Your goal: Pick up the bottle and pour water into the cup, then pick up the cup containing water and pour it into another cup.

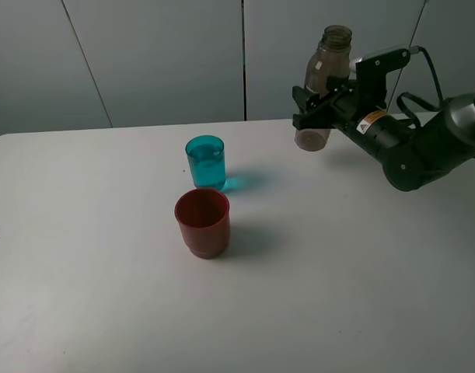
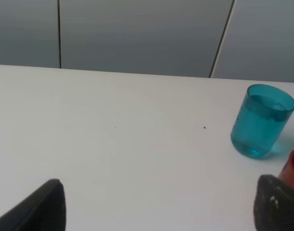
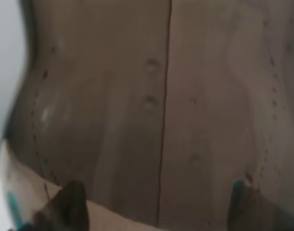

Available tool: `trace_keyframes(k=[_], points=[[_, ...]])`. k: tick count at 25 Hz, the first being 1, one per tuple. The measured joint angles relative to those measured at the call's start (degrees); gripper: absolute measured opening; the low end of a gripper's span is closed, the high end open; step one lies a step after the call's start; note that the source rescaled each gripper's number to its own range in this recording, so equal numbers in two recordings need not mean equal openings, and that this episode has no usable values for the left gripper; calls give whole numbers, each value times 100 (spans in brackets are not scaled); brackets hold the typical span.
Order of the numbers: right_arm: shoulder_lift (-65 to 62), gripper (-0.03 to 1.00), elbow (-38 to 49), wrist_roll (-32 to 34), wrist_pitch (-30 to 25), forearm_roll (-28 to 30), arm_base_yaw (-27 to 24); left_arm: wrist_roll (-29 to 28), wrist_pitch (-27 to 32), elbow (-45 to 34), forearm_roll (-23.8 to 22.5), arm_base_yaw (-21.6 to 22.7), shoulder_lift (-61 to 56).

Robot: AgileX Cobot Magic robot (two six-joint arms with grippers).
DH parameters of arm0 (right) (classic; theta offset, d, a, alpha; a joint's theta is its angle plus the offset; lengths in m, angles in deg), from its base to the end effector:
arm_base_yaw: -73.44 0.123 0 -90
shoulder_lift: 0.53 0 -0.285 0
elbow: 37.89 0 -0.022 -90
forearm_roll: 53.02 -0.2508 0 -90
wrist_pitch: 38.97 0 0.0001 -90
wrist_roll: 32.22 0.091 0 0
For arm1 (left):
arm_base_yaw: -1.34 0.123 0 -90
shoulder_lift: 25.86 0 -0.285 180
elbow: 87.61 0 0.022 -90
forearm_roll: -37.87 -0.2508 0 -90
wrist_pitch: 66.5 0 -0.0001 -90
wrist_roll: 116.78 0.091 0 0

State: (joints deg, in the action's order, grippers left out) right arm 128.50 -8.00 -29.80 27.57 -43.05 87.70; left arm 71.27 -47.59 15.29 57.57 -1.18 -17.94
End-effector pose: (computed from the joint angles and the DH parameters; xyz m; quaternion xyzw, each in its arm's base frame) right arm 0.3647 0.1076 0.1140 -0.1539 0.7068 0.1333 0.6775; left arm 0.0533 -0.0123 0.1857 -0.0214 0.7813 -0.1139 0.6133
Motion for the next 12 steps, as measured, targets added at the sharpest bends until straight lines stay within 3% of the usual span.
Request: trace_keyframes(k=[7, 12], points=[[409, 2, 10, -39, 48, -205, 0, 0, 0, 0, 0, 0, 0], [531, 2, -12, -456, -90, -205, 0, 0, 0, 0, 0, 0, 0]])
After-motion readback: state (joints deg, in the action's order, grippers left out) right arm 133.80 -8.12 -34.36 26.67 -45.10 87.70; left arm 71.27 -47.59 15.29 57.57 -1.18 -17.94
